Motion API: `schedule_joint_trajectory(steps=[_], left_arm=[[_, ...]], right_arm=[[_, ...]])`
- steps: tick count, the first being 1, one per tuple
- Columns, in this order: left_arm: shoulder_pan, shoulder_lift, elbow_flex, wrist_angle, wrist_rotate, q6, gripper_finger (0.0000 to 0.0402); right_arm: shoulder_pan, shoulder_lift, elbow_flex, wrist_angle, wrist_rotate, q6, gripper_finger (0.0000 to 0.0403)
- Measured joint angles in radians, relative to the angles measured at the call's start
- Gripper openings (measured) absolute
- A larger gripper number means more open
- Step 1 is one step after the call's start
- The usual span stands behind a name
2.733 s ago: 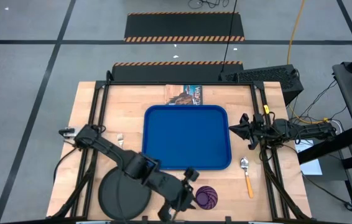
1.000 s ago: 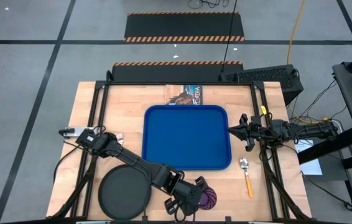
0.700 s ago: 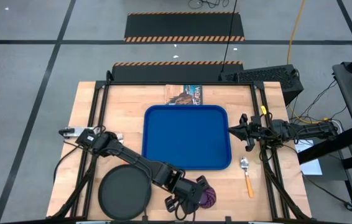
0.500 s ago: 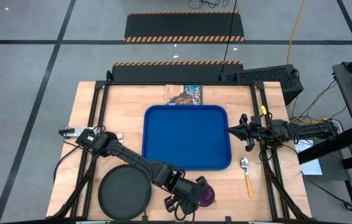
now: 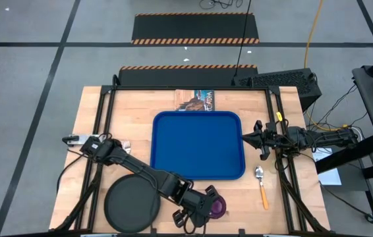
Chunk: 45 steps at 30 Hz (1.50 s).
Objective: Pick and place plate/cup/fork/spoon on tray
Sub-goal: Put the purple glass on the blue serving tray
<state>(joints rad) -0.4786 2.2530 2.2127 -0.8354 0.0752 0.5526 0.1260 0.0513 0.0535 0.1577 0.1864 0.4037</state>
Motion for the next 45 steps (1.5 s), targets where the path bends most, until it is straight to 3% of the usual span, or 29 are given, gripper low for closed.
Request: schedule_joint_trajectory(steps=[25, 29, 37, 45], left_arm=[[-0.003, -0.336, 0.000, -0.265, -0.416, -0.286, 0.0007], [0.004, -0.378, 0.000, -0.345, -0.479, -0.401, 0.0010], [0.043, -0.406, 0.001, -0.540, -0.578, -0.647, 0.0007], [0.093, -0.405, 0.001, -0.626, -0.596, -0.736, 0.0007]], right_arm=[[0.000, 0.006, 0.000, -0.005, -0.003, 0.003, 0.0000], [0.000, 0.006, 0.000, -0.005, -0.003, 0.003, 0.0000], [0.000, 0.006, 0.000, -0.005, -0.003, 0.003, 0.0000], [0.000, 0.006, 0.000, -0.005, -0.001, 0.003, 0.0000]])
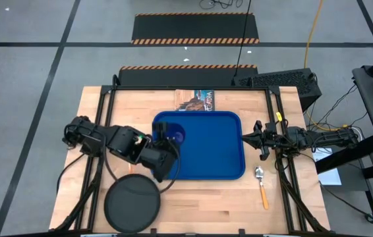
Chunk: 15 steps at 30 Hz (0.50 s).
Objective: Pick and place plate/cup/fork/spoon on tray
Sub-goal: Put the purple glass on the blue serving tray
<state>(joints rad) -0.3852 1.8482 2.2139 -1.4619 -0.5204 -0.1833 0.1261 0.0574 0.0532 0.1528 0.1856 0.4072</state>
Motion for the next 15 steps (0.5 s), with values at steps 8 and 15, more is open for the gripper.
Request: schedule_joint_trajectory(steps=[8, 15], left_arm=[[0.091, 0.000, 0.000, -0.068, -0.004, 0.008, 0.0007], [0.200, 0.000, 0.000, -0.067, 0.013, 0.031, 0.0012]], right_arm=[[0.000, 0.000, 0.000, 0.000, 0.000, 0.000, 0.0000], [0.000, 0.000, 0.000, 0.000, -0.002, 0.000, 0.0000]])
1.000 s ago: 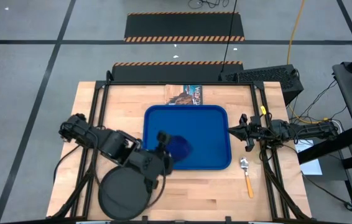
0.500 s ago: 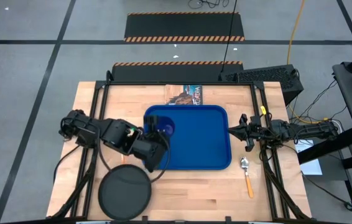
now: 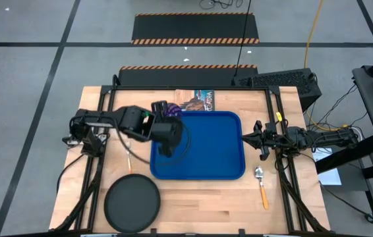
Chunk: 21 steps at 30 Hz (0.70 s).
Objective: Pick and place plate/cup/fork/spoon on tray
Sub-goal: Put the purple glass on the blue serving tray
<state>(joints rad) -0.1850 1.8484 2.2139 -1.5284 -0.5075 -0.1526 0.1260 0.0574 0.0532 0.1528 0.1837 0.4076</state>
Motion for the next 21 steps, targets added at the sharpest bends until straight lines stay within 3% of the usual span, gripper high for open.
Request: schedule_joint_trajectory(steps=[6, 13, 21], left_arm=[[0.076, 0.000, 0.000, 0.016, 0.017, -0.003, 0.0008], [0.079, 0.000, -0.002, 0.066, 0.018, -0.003, 0.0007], [0.087, 0.001, -0.121, 0.158, 0.020, 0.017, 0.0007]], right_arm=[[0.000, 0.000, 0.000, 0.000, -0.001, 0.000, 0.0000], [0.000, 0.000, 0.000, -0.009, -0.004, 0.026, 0.0000], [0.000, 0.000, 0.000, -0.011, -0.006, 0.073, 0.0000]])
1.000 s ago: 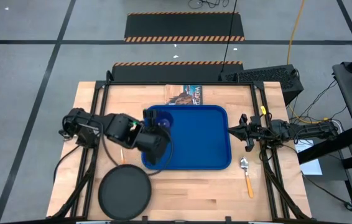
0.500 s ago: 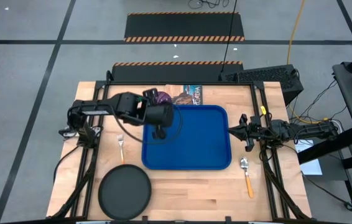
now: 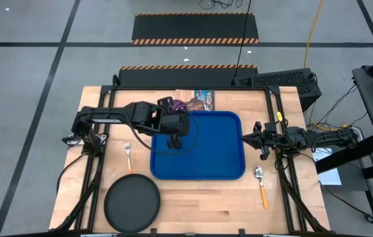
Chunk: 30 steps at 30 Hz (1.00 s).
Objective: Pick and place plate/cup/fork/spoon on tray
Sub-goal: Put the purple glass on the blue serving tray
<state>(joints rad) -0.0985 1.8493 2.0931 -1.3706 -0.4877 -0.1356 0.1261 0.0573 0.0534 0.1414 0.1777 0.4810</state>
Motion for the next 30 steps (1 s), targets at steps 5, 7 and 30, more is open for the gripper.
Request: schedule_joint_trajectory(steps=[5, 7, 30], left_arm=[[0.023, 0.001, -0.110, 0.074, 0.001, 0.003, 0.0013], [0.036, 0.001, -0.142, 0.086, 0.000, 0.013, 0.0015], [0.179, -0.199, -0.438, 0.332, 0.154, -0.015, 0.0007]], right_arm=[[0.000, 0.000, 0.000, -0.004, -0.046, 0.014, 0.0000], [0.000, 0.000, 0.000, -0.004, -0.051, 0.018, 0.0000], [0.000, 0.002, 0.000, -0.066, -0.133, 0.084, 0.0000]])
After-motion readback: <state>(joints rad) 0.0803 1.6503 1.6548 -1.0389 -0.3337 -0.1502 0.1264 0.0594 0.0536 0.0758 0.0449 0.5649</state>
